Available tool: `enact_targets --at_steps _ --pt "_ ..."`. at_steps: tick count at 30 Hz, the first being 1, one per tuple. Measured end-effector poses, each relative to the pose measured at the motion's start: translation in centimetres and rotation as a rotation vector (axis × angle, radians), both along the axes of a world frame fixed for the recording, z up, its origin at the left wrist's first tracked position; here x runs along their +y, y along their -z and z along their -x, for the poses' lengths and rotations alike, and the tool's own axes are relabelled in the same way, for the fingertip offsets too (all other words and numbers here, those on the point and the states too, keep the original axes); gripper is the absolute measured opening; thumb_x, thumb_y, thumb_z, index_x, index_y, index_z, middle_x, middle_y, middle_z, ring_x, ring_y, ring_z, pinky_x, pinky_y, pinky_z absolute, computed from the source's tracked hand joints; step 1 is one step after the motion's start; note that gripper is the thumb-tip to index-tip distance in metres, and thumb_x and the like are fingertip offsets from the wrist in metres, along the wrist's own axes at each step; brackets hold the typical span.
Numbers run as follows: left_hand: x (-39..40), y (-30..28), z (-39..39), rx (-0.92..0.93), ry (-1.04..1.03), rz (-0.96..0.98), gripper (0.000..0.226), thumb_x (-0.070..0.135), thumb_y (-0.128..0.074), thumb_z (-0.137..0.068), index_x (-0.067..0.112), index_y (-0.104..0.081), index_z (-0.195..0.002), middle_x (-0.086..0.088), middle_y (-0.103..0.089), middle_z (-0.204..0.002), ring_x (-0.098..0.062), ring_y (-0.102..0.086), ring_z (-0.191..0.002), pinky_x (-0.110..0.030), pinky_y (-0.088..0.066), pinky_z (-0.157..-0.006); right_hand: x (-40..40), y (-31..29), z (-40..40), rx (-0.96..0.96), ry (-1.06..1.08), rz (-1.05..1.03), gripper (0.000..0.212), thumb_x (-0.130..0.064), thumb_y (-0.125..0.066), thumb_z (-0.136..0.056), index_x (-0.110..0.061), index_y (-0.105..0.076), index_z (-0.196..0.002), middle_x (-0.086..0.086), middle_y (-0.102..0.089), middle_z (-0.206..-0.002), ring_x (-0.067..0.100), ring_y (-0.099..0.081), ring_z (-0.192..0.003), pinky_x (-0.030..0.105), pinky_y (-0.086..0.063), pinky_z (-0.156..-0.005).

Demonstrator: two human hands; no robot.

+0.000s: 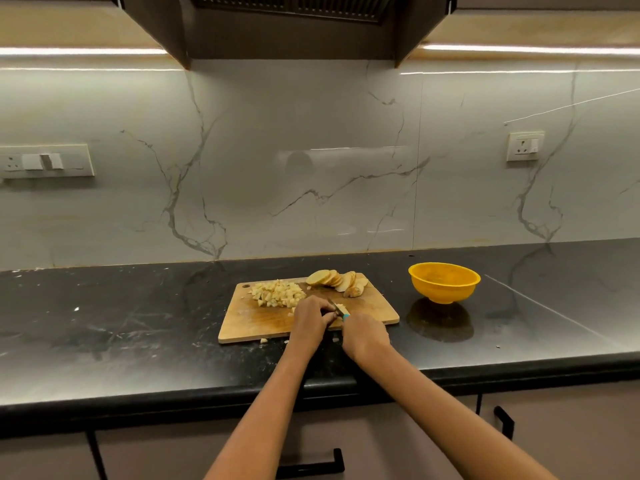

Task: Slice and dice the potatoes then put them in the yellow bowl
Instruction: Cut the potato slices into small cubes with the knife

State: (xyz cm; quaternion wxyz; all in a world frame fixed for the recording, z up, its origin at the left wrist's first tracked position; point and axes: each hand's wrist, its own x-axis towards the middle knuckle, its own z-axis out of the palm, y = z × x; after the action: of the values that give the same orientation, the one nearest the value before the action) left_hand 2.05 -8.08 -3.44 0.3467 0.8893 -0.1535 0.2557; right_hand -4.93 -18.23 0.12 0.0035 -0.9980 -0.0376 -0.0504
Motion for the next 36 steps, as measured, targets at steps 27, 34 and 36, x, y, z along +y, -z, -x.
enact_targets --at_steps 27,34,36 --pt "0.7 0.4 -0.2 0.044 -0.075 0.145 0.017 0.010 -0.072 -0.079 0.008 -0.073 -0.096 -0.005 -0.072 -0.096 -0.008 -0.063 -0.088 -0.014 -0.043 -0.080 -1.2 1.4 0.3 -0.048 0.112 -0.412 0.038 -0.034 -0.036 -0.102 -0.006 -0.057 -0.116 0.010 -0.063 -0.116 0.024 -0.060 -0.107 0.030 -0.043 -0.081" --pt "0.7 0.2 -0.7 0.049 -0.069 0.139 0.014 0.010 -0.073 -0.078 0.008 -0.074 -0.092 -0.006 -0.073 -0.091 -0.009 -0.064 -0.084 -0.018 -0.048 -0.081 -0.5 0.4 -0.1 0.018 0.046 -0.212 0.031 -0.019 -0.037 -0.102 -0.004 -0.054 -0.124 0.012 -0.059 -0.122 0.028 -0.058 -0.112 0.036 -0.048 -0.089" --pt "0.7 0.2 -0.6 0.045 -0.070 0.134 0.013 0.011 -0.074 -0.077 0.007 -0.075 -0.090 -0.006 -0.073 -0.090 -0.009 -0.064 -0.083 -0.019 -0.048 -0.079 -0.1 0.0 -0.7 0.055 0.027 -0.159 0.032 -0.018 -0.038 -0.101 -0.005 -0.052 -0.127 0.013 -0.058 -0.125 0.028 -0.057 -0.114 0.035 -0.047 -0.088"
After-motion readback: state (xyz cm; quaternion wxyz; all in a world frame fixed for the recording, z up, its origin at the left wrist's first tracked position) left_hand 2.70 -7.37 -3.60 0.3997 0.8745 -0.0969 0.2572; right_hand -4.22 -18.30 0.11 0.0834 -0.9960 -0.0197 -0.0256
